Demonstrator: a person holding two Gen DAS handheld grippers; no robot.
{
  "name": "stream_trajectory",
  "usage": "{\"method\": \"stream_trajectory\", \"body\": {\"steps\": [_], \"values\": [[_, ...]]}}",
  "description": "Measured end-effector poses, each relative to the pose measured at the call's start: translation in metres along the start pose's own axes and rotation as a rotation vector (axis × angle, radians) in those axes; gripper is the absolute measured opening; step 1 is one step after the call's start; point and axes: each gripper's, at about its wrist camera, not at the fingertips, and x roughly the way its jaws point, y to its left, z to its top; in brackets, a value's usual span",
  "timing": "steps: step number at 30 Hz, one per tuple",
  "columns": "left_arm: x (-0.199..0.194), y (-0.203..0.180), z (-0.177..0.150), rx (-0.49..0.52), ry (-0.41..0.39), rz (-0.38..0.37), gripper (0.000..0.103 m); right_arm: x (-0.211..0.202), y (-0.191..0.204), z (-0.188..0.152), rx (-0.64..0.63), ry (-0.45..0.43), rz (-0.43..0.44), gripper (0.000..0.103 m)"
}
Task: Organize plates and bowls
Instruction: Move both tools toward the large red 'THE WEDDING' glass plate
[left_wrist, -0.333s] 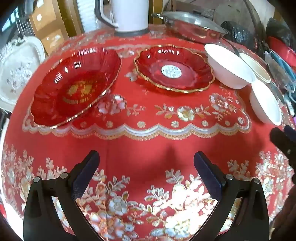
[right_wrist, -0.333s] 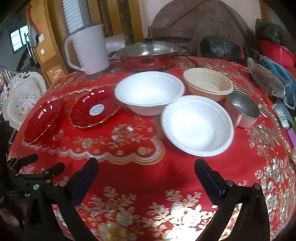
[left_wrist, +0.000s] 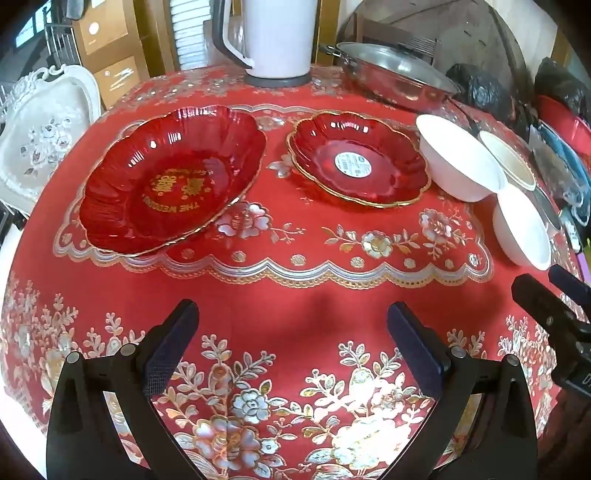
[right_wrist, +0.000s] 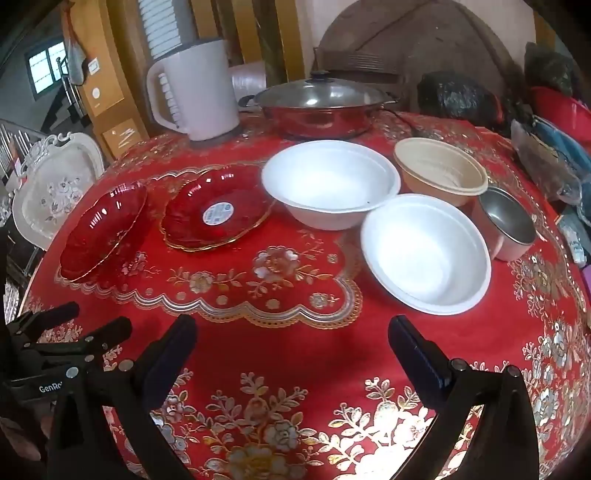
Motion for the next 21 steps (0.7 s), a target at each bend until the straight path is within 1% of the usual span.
{"method": "stream_trajectory", "body": {"steps": [7,16,21], "values": [[0.001,0.011,0.005,-0.030,0.029,0.001,0.102,0.004,0.014,0.003,-0.016,0.003,0.018,0.103],[0.004,0.019,0.005,-0.059,0.049,-0.003,0.102,0.006,0.022,0.001,-0.037,0.015,0.039,0.103],[0.006,0.022,0.005,-0.059,0.049,0.007,0.102,0.007,0.025,0.001,-0.039,0.027,0.050,0.103]]}}
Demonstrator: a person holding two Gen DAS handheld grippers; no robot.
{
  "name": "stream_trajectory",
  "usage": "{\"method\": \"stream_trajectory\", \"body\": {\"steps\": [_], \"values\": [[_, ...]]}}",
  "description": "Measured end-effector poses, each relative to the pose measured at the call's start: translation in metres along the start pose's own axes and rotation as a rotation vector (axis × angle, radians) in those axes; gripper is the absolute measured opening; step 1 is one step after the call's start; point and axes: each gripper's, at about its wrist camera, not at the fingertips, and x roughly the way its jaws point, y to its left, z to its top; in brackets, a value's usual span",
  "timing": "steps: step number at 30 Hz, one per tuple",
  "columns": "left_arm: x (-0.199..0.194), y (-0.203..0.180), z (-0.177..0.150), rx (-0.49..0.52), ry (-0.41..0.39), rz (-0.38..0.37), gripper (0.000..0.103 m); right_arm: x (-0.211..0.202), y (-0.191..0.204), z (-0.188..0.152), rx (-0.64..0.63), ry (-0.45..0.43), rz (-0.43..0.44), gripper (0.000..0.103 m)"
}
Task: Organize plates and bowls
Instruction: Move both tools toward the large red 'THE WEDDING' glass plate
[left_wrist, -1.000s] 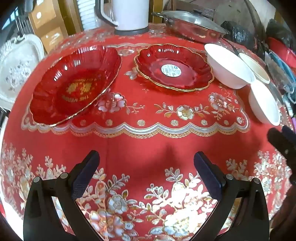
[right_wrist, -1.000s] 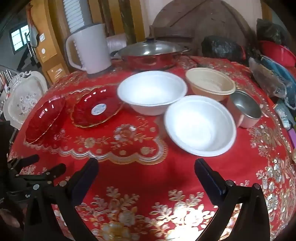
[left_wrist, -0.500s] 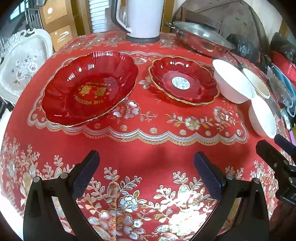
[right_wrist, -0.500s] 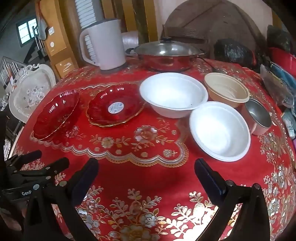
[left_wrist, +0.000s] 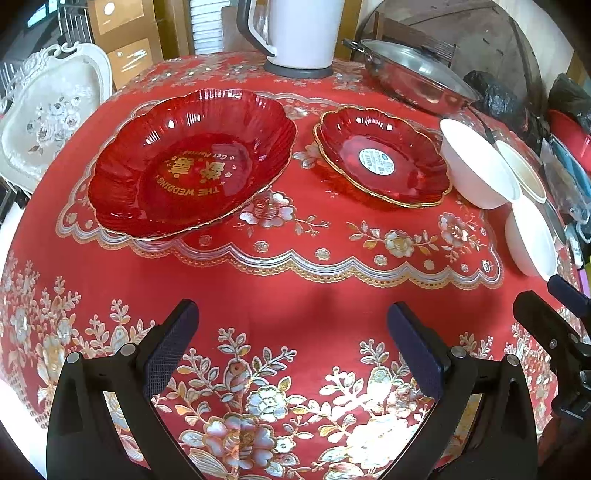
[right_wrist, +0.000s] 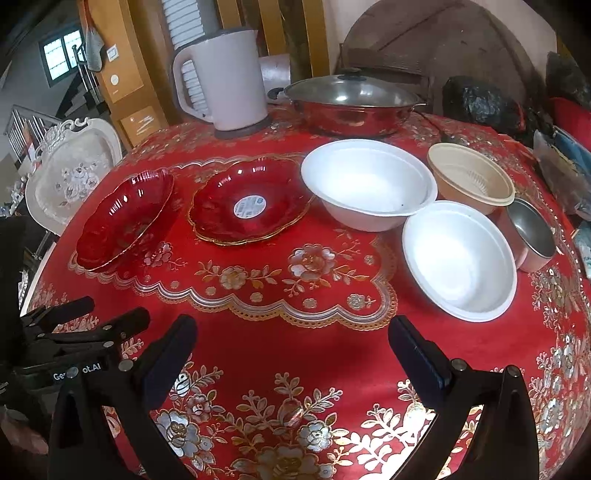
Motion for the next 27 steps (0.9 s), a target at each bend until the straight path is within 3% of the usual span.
{"method": "stream_trajectory", "body": {"steps": [19,27], "values": [[0.005,0.023,0.004,-0.041,0.020,0.038,0.102,0.013,0.032,0.009,-0.093,0.022,0.030,0.103],[0.002,0.072,0.026,-0.120,0.016,0.116,0.102,0.032,0.070,0.046,-0.152,0.016,0.136,0.103]]}}
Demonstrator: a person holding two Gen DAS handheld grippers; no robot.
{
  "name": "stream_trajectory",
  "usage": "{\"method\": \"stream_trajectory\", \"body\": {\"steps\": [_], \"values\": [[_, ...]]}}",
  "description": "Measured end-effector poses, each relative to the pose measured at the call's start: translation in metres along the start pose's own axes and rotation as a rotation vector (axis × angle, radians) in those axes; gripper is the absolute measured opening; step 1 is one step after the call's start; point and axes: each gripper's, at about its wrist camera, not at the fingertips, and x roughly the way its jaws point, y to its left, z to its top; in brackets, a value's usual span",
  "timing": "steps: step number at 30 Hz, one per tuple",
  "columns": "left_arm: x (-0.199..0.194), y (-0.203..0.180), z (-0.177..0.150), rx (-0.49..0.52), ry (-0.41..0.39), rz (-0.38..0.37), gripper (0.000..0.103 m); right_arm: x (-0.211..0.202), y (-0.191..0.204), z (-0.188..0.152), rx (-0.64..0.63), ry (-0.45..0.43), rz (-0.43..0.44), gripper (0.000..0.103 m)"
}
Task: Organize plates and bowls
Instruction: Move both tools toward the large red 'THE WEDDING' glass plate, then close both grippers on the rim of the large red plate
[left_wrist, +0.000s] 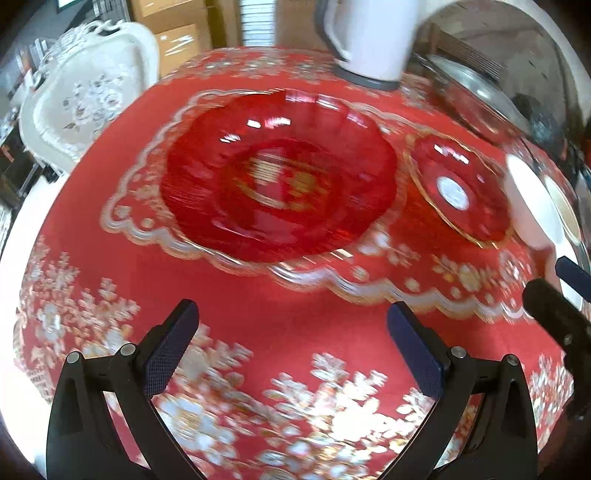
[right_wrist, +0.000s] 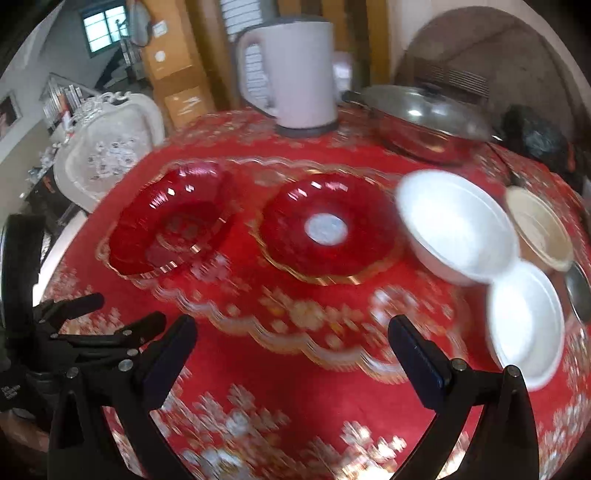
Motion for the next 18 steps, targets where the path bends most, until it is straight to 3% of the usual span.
{"method": "stream_trajectory", "body": {"steps": [7,12,18], "values": [[0.005,0.047,0.036,-0.074,-0.005,0.077,0.102,0.036,0.029,0.058,-0.052,0.019,0.093,0.103],[0.013,0.070,0.059,-0.121,0.024,0.053,0.102,0.068,0.043,0.091,-0.106,0.066,0.127,0.103],[0.033,0.076,0.078,-0.097,0.092,0.029,0.102,0.108,0.055,0.122,-0.107,0.154,0.193,0.102]]}}
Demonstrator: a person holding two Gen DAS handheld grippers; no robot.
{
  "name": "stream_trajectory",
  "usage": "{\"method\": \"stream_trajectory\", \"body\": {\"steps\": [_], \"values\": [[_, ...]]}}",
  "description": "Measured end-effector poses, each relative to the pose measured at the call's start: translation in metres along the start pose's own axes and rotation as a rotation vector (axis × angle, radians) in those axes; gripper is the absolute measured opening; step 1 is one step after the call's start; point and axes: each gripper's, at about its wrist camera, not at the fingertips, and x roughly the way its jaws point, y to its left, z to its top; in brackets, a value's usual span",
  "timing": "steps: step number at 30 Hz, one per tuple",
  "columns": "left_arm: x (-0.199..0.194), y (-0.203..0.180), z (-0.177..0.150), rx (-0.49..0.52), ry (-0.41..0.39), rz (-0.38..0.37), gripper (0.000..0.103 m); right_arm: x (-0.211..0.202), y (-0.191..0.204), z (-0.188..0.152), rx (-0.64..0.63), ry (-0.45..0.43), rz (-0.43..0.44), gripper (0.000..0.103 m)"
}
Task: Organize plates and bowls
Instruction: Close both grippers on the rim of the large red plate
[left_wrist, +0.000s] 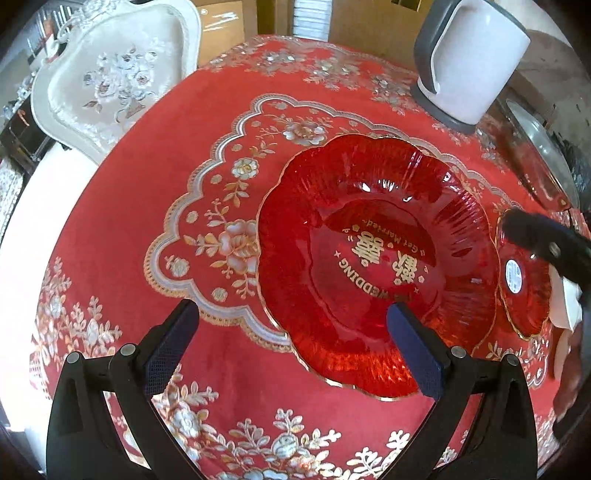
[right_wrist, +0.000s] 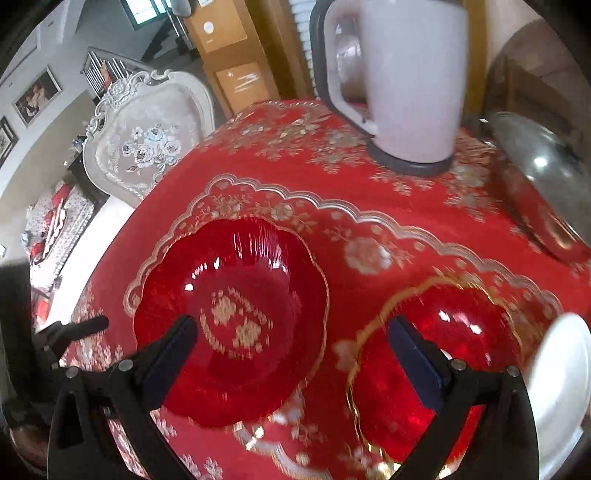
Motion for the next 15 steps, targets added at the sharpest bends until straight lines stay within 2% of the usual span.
{"method": "stream_trajectory", "body": {"steps": [4,9,10,11,12,13,14,15], "values": [[0.011,-0.003,0.005,0.024,0.039,-0.007,0.102,0.028,0.003,0.014,-0.032,0.078,-0.004,0.102],[0.024,-0.006,0.006,0.020,0.088,-0.047,0.102,0.047,-0.003,0.020,-0.034,0.124,0.006,0.100],[0.026,-0.006,0.006,0.017,0.095,-0.057,0.100,0.049,-0.005,0.020,-0.026,0.129,0.016,0.097],[0.029,-0.007,0.006,0.010,0.101,-0.072,0.093,0.051,-0.006,0.019,-0.020,0.135,0.029,0.092],[0.030,-0.008,0.007,0.004,0.104,-0.082,0.090,0.053,-0.007,0.019,-0.016,0.144,0.036,0.076],[0.033,-0.008,0.007,-0.006,0.116,-0.103,0.081,0.055,-0.009,0.018,-0.008,0.158,0.045,0.059],[0.036,-0.008,0.007,-0.012,0.129,-0.119,0.070,0.060,-0.010,0.017,0.006,0.179,0.055,0.051],[0.039,-0.009,0.007,-0.014,0.145,-0.114,0.067,0.063,-0.012,0.015,0.019,0.198,0.066,0.039]]}}
